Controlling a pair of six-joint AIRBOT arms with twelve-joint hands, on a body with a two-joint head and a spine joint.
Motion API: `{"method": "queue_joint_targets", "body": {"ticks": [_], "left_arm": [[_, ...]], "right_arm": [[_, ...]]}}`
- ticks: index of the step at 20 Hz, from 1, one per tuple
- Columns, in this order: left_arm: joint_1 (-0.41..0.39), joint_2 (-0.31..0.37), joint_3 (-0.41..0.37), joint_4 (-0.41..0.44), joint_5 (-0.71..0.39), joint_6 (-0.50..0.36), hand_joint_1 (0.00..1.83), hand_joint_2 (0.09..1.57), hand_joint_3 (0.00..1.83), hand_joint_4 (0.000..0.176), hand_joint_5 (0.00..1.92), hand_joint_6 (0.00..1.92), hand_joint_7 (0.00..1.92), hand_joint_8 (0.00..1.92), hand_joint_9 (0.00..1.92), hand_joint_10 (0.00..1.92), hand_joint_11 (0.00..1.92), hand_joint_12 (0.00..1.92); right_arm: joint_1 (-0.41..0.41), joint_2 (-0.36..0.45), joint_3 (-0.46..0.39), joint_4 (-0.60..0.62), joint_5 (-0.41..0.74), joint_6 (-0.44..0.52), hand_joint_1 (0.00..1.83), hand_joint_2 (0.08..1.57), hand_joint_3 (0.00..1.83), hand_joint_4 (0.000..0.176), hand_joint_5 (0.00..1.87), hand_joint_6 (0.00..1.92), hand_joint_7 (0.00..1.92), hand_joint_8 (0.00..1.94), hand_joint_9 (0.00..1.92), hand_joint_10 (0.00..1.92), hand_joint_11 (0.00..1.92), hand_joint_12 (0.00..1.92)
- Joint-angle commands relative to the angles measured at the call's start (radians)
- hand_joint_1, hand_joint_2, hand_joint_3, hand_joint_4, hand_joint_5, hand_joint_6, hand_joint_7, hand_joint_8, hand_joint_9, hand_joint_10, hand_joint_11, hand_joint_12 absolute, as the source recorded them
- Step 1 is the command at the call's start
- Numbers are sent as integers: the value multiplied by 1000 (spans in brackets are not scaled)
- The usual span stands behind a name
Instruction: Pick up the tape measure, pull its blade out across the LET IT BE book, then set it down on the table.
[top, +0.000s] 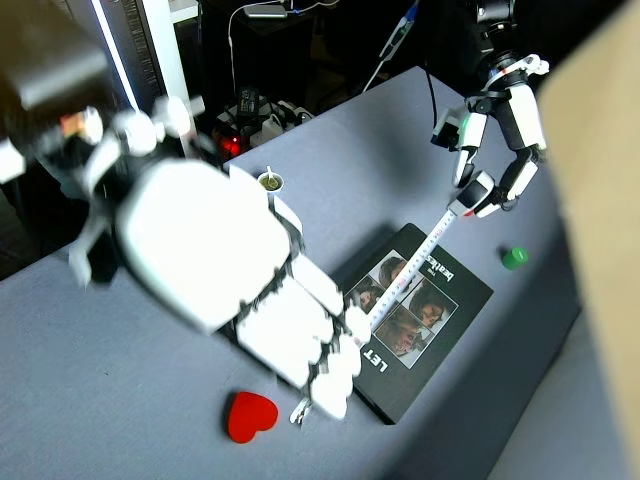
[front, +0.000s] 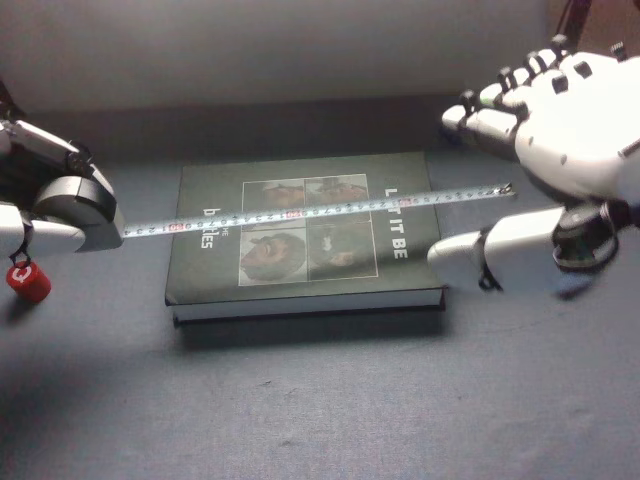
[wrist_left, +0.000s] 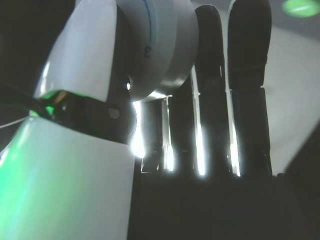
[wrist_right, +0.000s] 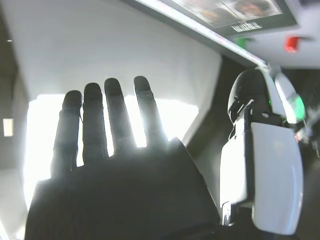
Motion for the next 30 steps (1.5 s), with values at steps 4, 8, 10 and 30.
{"method": "queue_joint_targets", "body": {"ticks": [4, 8, 10, 30], "left_arm": [[43, -15, 37, -29, -166, -49, 1396, 1059, 1, 0, 1049, 582, 1151, 771, 1025, 1181, 1009, 1072], [68, -32, 73, -5, -188, -91, 1395, 1060, 1, 0, 1044, 590, 1151, 771, 1022, 1184, 1006, 1071], [68, -54, 101, 43, -203, -125, 1397, 1057, 0, 0, 1050, 576, 1143, 769, 1056, 1159, 1025, 1081], [179, -113, 243, 69, -269, -208, 1397, 1056, 0, 0, 1064, 552, 1145, 771, 1048, 1167, 1024, 1079]], "right_arm": [[3, 42, -49, -83, 77, 119, 0, 1028, 5, 67, 0, 0, 0, 0, 0, 0, 21, 10], [-68, 76, -95, -213, 96, 293, 0, 1030, 5, 67, 0, 0, 0, 0, 0, 0, 21, 11], [-99, 69, -89, -281, 79, 343, 12, 1047, 11, 54, 0, 0, 0, 0, 0, 0, 2, 3], [-199, 18, -84, -394, 37, 432, 9, 1085, 11, 35, 0, 0, 0, 0, 0, 0, 36, 30]]}}
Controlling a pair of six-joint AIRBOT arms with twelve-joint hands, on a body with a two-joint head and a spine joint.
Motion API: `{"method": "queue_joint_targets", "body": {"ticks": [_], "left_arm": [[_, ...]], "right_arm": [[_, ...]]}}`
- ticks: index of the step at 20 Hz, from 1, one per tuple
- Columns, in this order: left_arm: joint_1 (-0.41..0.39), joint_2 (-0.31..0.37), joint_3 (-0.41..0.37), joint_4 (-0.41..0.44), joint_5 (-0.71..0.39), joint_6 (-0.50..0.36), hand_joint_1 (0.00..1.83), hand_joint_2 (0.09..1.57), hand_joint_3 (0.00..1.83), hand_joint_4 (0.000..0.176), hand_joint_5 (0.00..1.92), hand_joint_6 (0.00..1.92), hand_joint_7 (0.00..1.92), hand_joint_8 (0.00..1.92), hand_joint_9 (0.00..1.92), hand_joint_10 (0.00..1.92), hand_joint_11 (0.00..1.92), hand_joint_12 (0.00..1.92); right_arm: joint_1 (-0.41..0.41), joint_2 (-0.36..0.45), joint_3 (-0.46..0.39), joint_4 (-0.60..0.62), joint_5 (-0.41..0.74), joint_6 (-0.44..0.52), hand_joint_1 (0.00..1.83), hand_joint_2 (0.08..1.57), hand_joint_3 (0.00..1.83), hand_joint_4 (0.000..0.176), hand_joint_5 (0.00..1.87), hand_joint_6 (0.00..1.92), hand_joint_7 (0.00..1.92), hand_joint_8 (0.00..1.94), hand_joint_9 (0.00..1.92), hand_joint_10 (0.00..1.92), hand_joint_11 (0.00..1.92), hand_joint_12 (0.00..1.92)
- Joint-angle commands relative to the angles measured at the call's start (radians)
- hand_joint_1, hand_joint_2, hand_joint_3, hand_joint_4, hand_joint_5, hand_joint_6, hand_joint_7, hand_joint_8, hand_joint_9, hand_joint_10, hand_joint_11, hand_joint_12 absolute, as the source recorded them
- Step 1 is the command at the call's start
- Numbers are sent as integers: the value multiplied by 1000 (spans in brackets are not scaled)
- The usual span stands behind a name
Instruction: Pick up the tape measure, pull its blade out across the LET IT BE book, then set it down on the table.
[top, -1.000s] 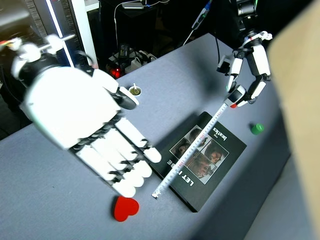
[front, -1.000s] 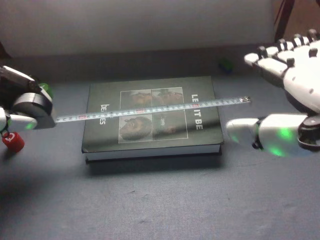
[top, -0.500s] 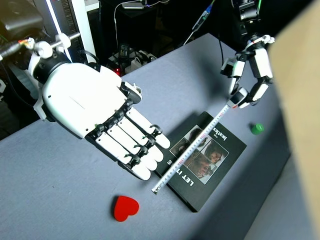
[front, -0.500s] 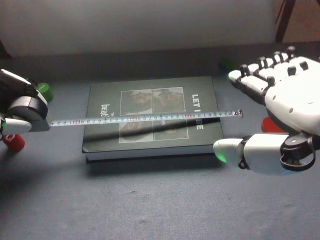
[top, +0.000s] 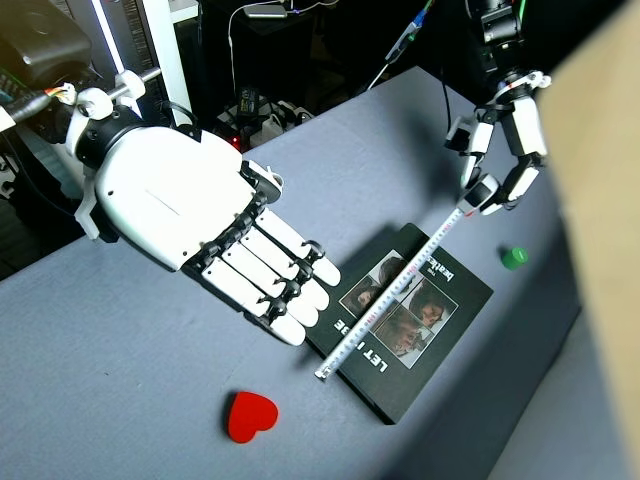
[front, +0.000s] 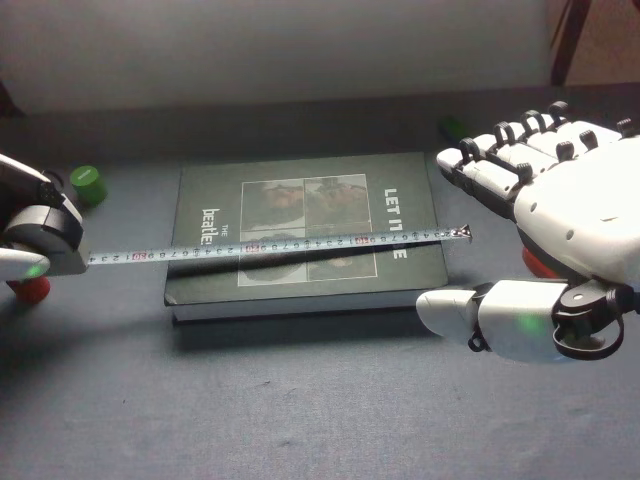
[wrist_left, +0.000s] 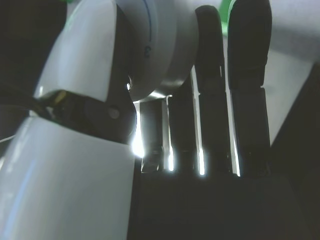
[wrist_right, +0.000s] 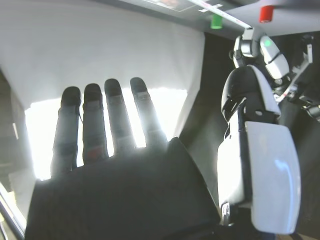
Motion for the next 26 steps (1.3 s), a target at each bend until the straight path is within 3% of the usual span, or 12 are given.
{"method": "queue_joint_targets", "body": {"ticks": [1, 5, 6, 7, 18, 26], "left_arm": [[-4, -1, 12, -54, -108, -12, 1397, 1056, 0, 0, 1063, 552, 1145, 769, 1048, 1167, 1019, 1076], [2, -14, 41, -55, -115, -28, 1398, 1052, 0, 0, 1084, 524, 1148, 768, 1051, 1157, 1016, 1083], [3, -17, 48, -54, -117, -30, 1387, 1082, 4, 0, 995, 681, 1075, 872, 981, 1217, 1022, 1082], [5, -19, 53, -54, -119, -33, 1385, 1088, 3, 0, 987, 708, 1053, 903, 970, 1231, 1022, 1082], [47, -58, 142, -29, -180, -85, 1383, 1096, 0, 0, 967, 741, 1045, 921, 948, 1257, 1017, 1104], [58, -63, 153, -24, -190, -96, 1383, 1095, 0, 0, 981, 738, 1021, 942, 961, 1245, 1016, 1095]], "right_arm": [[2, 4, -2, -78, 17, 4, 9, 1085, 10, 36, 0, 0, 0, 0, 0, 0, 42, 33], [-3, 4, -2, -78, 11, 0, 7, 1086, 8, 35, 0, 0, 0, 0, 0, 0, 55, 43], [-4, 4, -2, -78, 11, 0, 8, 1085, 7, 35, 0, 0, 0, 0, 0, 0, 55, 44], [-4, 4, -2, -78, 12, 0, 8, 1084, 6, 35, 0, 0, 0, 0, 0, 0, 55, 45], [-12, 2, -2, -91, 12, -1, 25, 1086, 3, 35, 0, 0, 0, 0, 0, 0, 57, 64], [-21, -3, -2, -104, 22, -1, 24, 1087, 2, 30, 0, 0, 0, 0, 0, 0, 48, 75]]}}
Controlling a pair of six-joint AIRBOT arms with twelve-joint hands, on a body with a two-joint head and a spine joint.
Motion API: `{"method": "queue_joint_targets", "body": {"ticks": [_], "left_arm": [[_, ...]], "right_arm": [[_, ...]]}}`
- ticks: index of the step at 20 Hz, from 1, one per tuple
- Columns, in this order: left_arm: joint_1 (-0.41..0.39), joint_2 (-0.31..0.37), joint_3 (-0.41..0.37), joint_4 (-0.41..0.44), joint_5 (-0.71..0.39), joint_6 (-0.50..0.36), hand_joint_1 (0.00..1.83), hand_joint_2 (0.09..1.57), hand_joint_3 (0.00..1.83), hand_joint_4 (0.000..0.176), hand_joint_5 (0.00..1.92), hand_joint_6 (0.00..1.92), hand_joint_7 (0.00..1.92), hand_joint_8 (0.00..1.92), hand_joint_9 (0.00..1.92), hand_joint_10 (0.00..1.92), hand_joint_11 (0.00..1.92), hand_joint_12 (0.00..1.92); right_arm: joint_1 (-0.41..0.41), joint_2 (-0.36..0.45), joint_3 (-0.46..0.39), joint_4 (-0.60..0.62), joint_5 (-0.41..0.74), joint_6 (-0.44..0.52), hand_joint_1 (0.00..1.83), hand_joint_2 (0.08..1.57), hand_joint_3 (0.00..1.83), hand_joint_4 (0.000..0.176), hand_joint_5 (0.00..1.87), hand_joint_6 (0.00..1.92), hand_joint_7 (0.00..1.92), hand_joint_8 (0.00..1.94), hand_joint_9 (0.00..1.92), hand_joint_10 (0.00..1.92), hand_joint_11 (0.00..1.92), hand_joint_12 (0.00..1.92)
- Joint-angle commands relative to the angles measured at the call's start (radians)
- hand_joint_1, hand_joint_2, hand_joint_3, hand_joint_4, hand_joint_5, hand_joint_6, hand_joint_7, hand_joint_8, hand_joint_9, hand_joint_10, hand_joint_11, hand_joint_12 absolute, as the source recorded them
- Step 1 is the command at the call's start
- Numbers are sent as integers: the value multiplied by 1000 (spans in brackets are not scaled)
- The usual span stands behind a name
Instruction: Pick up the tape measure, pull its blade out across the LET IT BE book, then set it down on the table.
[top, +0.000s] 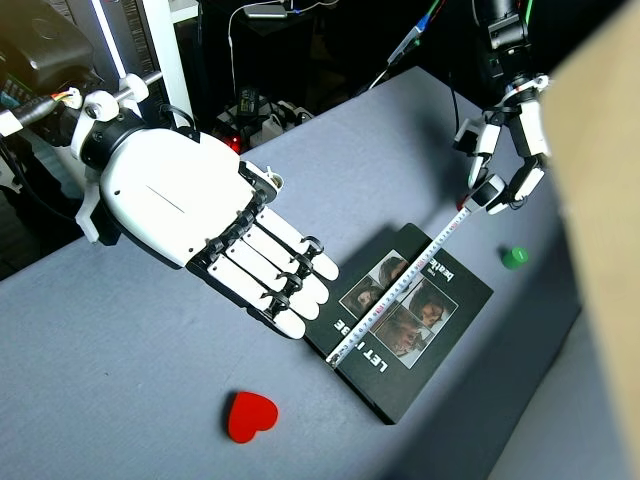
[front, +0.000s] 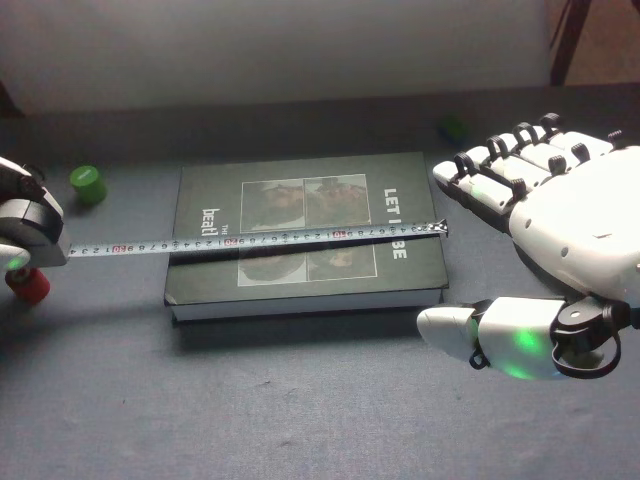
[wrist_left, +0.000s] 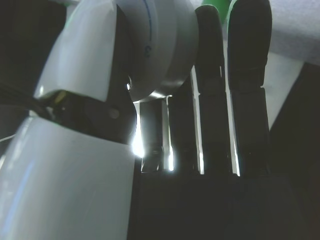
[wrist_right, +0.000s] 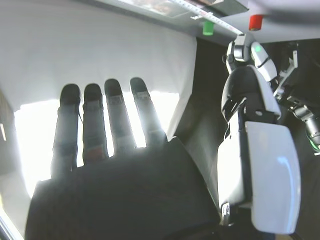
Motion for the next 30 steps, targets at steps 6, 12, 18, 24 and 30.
{"method": "queue_joint_targets", "body": {"ticks": [6, 12, 18, 24, 30], "left_arm": [[-5, -2, 12, -52, -102, -19, 1382, 1099, 0, 0, 968, 751, 1020, 952, 952, 1257, 1006, 1112], [-24, 9, -3, -52, -113, -18, 1395, 1065, 1, 0, 1027, 613, 1108, 841, 1046, 1166, 1026, 1074], [-144, 126, -221, -46, -22, 46, 1382, 1103, 0, 0, 924, 822, 1011, 963, 973, 1224, 988, 1097], [-121, 248, -476, -76, 10, 127, 1397, 1052, 0, 0, 1055, 602, 1085, 841, 1124, 1062, 1052, 1047], [94, 243, -575, -185, -104, 179, 1395, 1060, 1, 0, 1040, 612, 1101, 820, 1068, 1150, 997, 1145]], "right_arm": [[5, 0, -2, -76, 31, 4, 0, 1129, 8, 30, 0, 0, 0, 0, 0, 0, 0, 202], [5, 0, -2, -77, 33, 3, 0, 1132, 2, 12, 0, 0, 0, 0, 0, 0, 0, 125], [1, 0, -2, -77, 33, 1, 0, 1137, 2, 11, 0, 0, 0, 0, 0, 0, 0, 124], [-5, 0, -2, -77, 33, -1, 0, 1136, 0, 11, 0, 0, 0, 0, 0, 0, 0, 245], [-10, -2, -5, -77, 29, -4, 0, 1137, 0, 11, 0, 0, 0, 0, 0, 0, 0, 199]]}}
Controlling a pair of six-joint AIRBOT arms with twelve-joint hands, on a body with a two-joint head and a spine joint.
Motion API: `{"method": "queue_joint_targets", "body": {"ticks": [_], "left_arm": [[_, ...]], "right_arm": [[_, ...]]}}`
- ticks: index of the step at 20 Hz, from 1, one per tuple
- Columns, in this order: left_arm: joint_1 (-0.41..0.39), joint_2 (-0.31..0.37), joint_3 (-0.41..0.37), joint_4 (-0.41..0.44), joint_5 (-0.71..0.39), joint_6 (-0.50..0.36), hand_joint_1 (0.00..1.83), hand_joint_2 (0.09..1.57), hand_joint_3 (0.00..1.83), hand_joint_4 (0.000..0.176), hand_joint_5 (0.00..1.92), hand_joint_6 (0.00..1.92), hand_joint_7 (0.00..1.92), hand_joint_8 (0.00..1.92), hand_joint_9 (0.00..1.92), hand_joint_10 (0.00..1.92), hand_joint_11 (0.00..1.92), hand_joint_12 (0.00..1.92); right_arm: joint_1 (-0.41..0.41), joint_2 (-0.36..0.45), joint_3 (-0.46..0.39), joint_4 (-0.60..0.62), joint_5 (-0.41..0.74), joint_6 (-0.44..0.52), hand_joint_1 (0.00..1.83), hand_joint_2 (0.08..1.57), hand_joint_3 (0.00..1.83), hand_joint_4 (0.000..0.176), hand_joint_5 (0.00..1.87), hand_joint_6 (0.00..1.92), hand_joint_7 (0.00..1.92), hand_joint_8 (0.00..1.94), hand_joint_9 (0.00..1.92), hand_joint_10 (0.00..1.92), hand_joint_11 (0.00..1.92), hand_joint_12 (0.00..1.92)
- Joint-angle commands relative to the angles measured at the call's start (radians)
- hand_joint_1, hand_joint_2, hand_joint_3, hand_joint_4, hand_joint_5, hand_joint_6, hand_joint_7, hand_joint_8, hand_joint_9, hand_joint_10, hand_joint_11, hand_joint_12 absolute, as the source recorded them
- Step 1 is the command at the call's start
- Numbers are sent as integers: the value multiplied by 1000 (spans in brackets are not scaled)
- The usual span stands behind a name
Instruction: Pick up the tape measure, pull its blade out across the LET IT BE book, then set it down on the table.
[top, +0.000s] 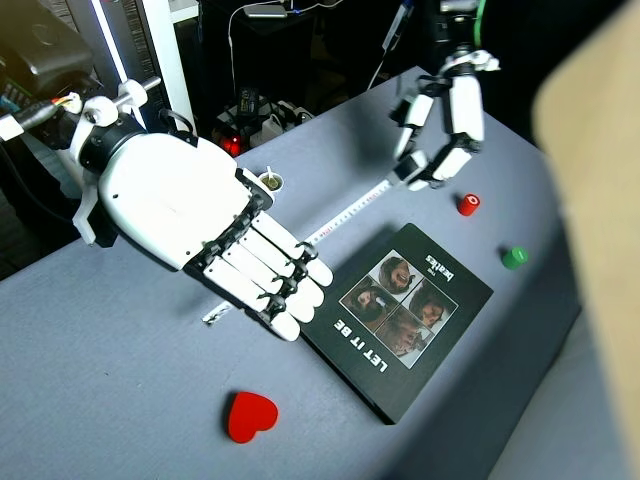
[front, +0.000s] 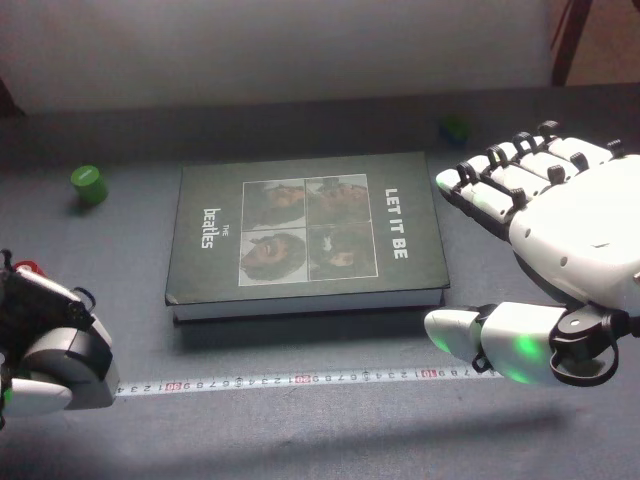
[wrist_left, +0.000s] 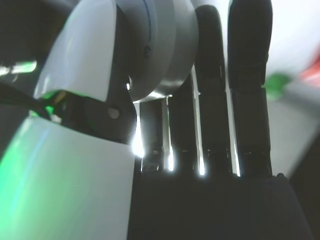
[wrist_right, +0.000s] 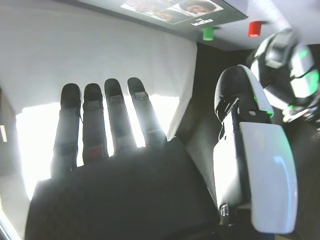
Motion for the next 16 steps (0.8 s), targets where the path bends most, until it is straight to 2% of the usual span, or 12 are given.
{"method": "queue_joint_targets", "body": {"ticks": [1, 3, 8, 16], "left_arm": [[-3, -11, 7, -39, -148, -7, 1394, 1065, 0, 0, 1025, 628, 1099, 827, 1057, 1170, 995, 1167], [-2, -29, 24, -40, -146, -1, 1393, 1071, 1, 0, 1001, 661, 1092, 843, 1047, 1187, 992, 1181], [-22, -73, 66, -40, -141, 1, 1391, 1082, 0, 0, 945, 737, 1069, 887, 1044, 1182, 1004, 1094], [-22, -100, 89, -35, -143, 5, 1390, 1085, 0, 0, 939, 747, 1070, 892, 1028, 1198, 986, 1116]], "right_arm": [[3, 1, -4, -76, 26, -1, 0, 1137, 0, 12, 0, 0, 0, 0, 0, 0, 0, 214], [3, 1, -4, -76, 26, -2, 0, 1137, 0, 12, 0, 0, 0, 0, 0, 0, 0, 241], [1, 0, -5, -76, 24, -4, 0, 1141, 1, 12, 0, 0, 0, 0, 0, 0, 0, 148], [-2, 0, -7, -76, 20, -5, 0, 1151, 1, 12, 0, 0, 0, 0, 0, 0, 0, 213]]}}
